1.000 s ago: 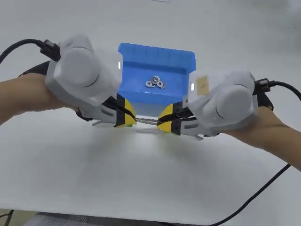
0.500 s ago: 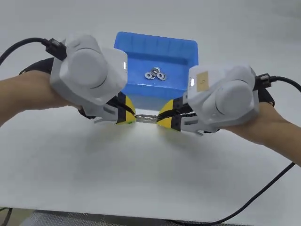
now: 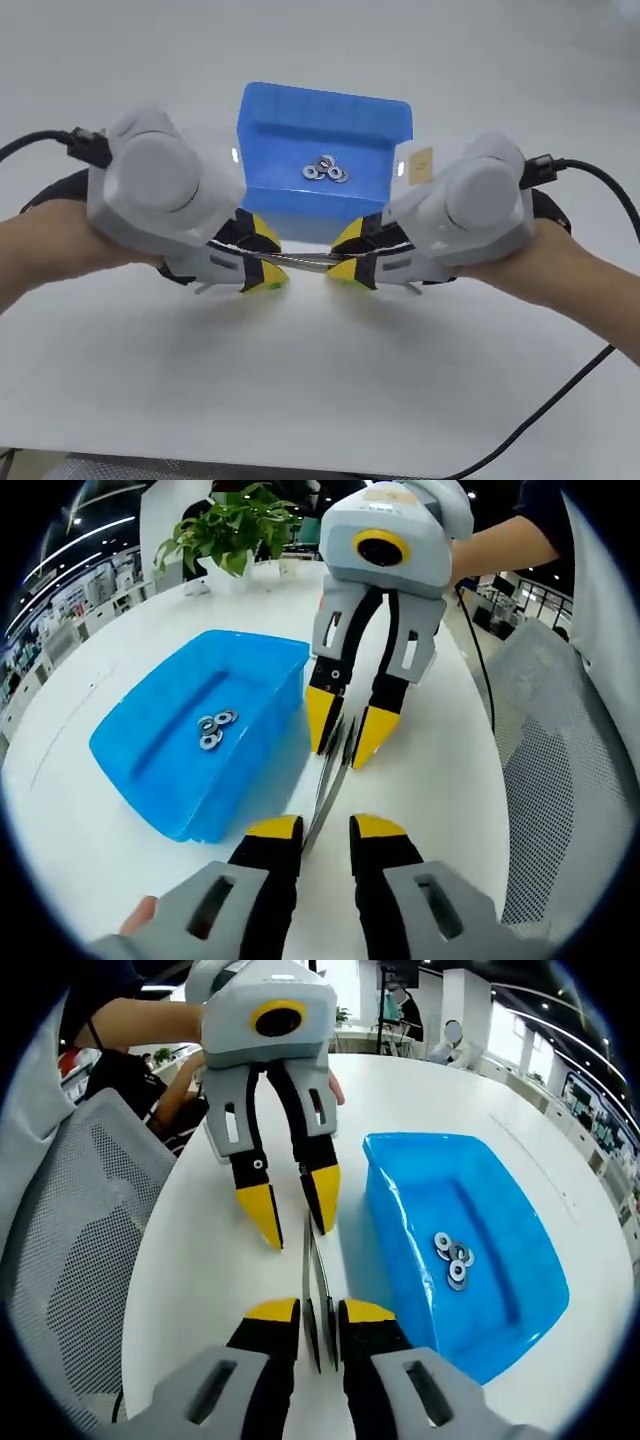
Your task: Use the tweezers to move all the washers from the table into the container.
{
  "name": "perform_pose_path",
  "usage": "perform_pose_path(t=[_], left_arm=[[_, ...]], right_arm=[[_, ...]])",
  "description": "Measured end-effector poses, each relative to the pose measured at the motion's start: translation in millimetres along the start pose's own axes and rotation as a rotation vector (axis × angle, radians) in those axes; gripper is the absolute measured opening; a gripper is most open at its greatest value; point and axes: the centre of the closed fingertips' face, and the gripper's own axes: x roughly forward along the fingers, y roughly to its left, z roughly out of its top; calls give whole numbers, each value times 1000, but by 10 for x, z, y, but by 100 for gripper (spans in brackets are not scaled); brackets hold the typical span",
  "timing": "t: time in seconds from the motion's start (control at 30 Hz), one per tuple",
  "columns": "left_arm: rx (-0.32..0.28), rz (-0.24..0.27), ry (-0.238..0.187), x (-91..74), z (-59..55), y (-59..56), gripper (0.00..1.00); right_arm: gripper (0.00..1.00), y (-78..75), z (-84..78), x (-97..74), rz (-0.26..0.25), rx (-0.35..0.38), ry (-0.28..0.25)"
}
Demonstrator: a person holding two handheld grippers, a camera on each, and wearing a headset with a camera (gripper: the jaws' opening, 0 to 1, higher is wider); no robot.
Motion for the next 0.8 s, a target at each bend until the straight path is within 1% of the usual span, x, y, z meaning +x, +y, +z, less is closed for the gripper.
perform_pose_path(t=[0.03, 0.07, 0.1, 0.13, 0.17, 0.2, 0.23, 0.27, 0.3, 0.33, 0.37, 0.4, 0.43, 0.47, 0.5, 0.57, 0.6, 0.63, 0.67, 0.7, 0.73, 0.77, 0.8], left_arm=[[-4, 12, -1, -20, -17, 12, 26], [-9, 14, 1, -41, -40, 7, 29], [-14, 19, -1, -65, -58, 8, 31], [-38, 43, 2, -105, -101, 39, 33], [-72, 61, -1, -156, -140, 57, 34], [-93, 70, -19, -197, -138, 64, 35], [-121, 84, -59, -249, -102, 70, 37], [-159, 110, -115, -346, -48, 89, 39], [-173, 118, -151, -414, -11, 88, 42], [-177, 130, -217, -537, 76, 77, 43], [-168, 148, -262, -627, 143, 79, 45], [-149, 185, -315, -764, 229, 96, 51], [-128, 214, -350, -854, 297, 110, 56], [-119, 236, -392, -961, 382, 104, 61], [-119, 254, -422, -1032, 441, 116, 69], [-140, 258, -461, -1114, 537, 94, 84], [-137, 262, -455, -1135, 572, 79, 94], [-137, 267, -451, -1146, 598, 77, 100], [-125, 275, -430, -1160, 625, 77, 98], [-122, 288, -404, -1165, 612, 87, 99], [-107, 291, -387, -1165, 621, 73, 100], [-87, 293, -364, -1170, 625, 55, 100], [-80, 292, -353, -1173, 633, 37, 100]], right_arm=[[19, 8, 4, -1, -7, -6, 3], [22, 14, 7, 0, -8, -16, 5], [25, 34, 7, -6, -3, -21, 6], [28, 36, 15, -10, -13, -24, 0], [30, 11, 72, -38, -42, -24, -37], [30, 12, 110, -80, -52, -10, -58], [30, 20, 170, -139, -59, 23, -93], [30, 30, 287, -260, -71, 83, -167], [30, 32, 345, -340, -80, 118, -206], [31, 17, 409, -502, -116, 154, -258], [31, -1, 439, -612, -147, 163, -287], [33, -37, 438, -721, -188, 164, -299], [36, -86, 404, -886, -255, 156, -304], [39, -114, 380, -980, -294, 150, -302], [46, -148, 349, -1116, -352, 144, -306], [60, -160, 325, -1273, -407, 161, -333], [70, -158, 317, -1316, -422, 171, -342], [77, -157, 306, -1366, -443, 183, -348], [86, -143, 301, -1386, -447, 187, -349], [92, -135, 301, -1411, -459, 191, -345], [96, -127, 312, -1439, -471, 179, -346], [98, -124, 322, -1450, -475, 174, -348], [98, -103, 349, -1474, -477, 170, -349]])
